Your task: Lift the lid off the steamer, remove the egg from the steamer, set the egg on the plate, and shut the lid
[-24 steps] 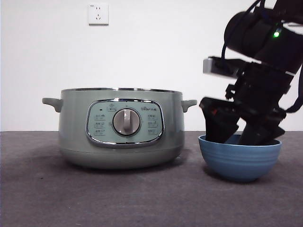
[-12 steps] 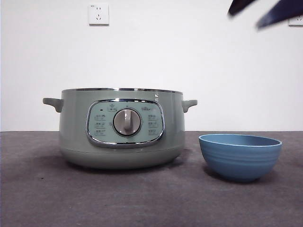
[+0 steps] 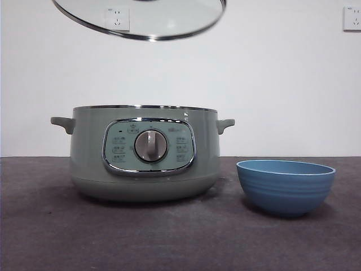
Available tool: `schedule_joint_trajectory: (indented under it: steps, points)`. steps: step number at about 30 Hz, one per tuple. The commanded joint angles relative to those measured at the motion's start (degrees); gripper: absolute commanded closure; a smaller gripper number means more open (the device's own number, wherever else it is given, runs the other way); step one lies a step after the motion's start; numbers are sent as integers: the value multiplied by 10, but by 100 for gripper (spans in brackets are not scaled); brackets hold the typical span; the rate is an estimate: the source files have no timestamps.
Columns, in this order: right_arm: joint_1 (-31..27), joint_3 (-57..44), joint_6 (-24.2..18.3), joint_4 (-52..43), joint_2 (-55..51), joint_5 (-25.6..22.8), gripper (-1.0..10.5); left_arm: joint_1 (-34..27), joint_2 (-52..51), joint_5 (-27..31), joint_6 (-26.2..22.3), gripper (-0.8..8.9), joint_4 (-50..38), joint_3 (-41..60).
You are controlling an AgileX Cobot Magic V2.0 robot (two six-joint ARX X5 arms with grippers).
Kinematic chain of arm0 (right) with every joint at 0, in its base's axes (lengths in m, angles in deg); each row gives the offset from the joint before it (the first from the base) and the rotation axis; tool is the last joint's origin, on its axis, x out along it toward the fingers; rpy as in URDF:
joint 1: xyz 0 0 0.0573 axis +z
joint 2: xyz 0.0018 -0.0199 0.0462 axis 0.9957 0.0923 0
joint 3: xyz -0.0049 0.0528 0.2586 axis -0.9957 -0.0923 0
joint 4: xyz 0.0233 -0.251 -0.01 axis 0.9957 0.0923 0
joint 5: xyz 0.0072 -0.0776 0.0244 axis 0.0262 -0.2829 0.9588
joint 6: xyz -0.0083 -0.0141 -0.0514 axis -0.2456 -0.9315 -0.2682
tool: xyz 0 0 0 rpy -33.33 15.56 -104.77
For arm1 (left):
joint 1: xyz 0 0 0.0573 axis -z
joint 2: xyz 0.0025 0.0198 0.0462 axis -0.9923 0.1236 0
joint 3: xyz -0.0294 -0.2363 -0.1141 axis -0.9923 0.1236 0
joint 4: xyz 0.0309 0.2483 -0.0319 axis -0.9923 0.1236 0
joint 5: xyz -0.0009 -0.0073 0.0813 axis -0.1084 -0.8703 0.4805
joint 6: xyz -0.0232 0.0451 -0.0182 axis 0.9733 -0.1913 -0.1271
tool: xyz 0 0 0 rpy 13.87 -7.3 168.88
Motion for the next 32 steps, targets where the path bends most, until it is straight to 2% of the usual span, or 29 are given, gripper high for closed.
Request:
schedule_joint_trajectory:
  steps: [1, 7, 17, 32]
  points:
    - [1, 12, 6, 7, -1, -2, 593, 2, 23, 4, -7, 820, -41, 0]
    - [1, 27, 5, 13, -1, -2, 593, 1, 71, 29, -14, 820, -76, 19]
    - [1, 27, 5, 18, 0, -2, 594, -3, 83, 48, -17, 820, -184, 96]
    - [1, 27, 6, 52, 0, -2, 595, -24, 133, 57, -17, 820, -214, 101]
